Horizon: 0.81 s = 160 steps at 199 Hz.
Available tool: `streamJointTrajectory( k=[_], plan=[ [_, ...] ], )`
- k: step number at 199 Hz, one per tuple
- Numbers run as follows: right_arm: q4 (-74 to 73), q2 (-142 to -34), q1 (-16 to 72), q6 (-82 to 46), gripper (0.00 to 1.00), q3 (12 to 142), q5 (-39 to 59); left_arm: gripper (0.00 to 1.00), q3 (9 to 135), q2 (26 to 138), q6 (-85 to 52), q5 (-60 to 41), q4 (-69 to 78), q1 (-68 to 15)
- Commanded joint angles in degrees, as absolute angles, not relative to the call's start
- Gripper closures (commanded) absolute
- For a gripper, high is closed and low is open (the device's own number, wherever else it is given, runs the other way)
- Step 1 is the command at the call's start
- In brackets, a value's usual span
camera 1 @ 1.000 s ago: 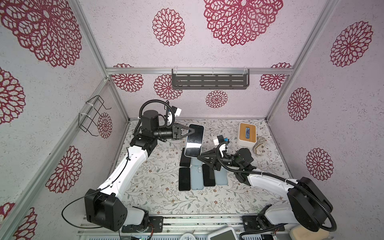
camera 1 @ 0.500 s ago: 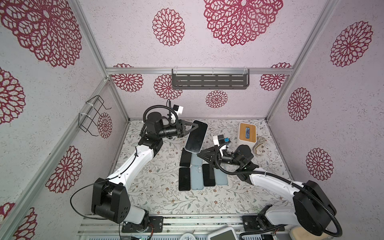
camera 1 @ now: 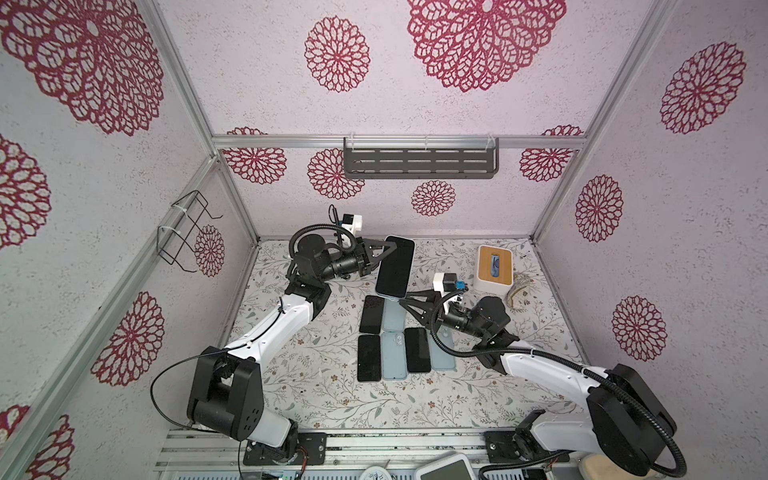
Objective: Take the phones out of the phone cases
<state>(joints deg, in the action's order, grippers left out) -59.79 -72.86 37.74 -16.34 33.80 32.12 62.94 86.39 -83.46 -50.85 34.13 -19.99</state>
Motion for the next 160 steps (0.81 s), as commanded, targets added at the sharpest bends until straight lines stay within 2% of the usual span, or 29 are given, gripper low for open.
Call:
streamJointTrajectory(
  k=[1,11,33,55,80,117,160],
  plan=[
    [-69.42,-66.78,36.34,-21.65,0.52,28.29,22.75,1.0,60.76,84.07,-90.87,-52.21,43.57,-20.02],
    [-67.57,-64.91,36.34,-24.12,0.46,25.78,22.21,1.0,60.38,82.64,-90.91,-51.0,44.33,-19.14],
    [-60.57,-62.02,36.54,-30.51,0.4,24.18,22.79,1.0,60.38,80.05,-89.14,-47.82,43.44,-18.76],
    [-64.54,-60.41,38.78,-34.89,0.35,22.18,24.27,1.0,59.94,78.48,-87.53,-44.85,42.72,-18.84],
    [-61.32,-61.46,40.95,-37.0,0.34,25.66,23.45,1.0,60.6,79.14,-87.76,-43.89,42.61,-20.24],
    [-73.71,-66.99,41.57,-46.65,0.34,28.01,27.11,1.0,60.03,79.68,-86.94,-41.51,41.84,-21.62],
    [-76.4,-70.23,42.18,-49.0,0.35,29.97,28.3,1.0,60.03,80.68,-86.86,-40.62,42.72,-22.95]
  ],
)
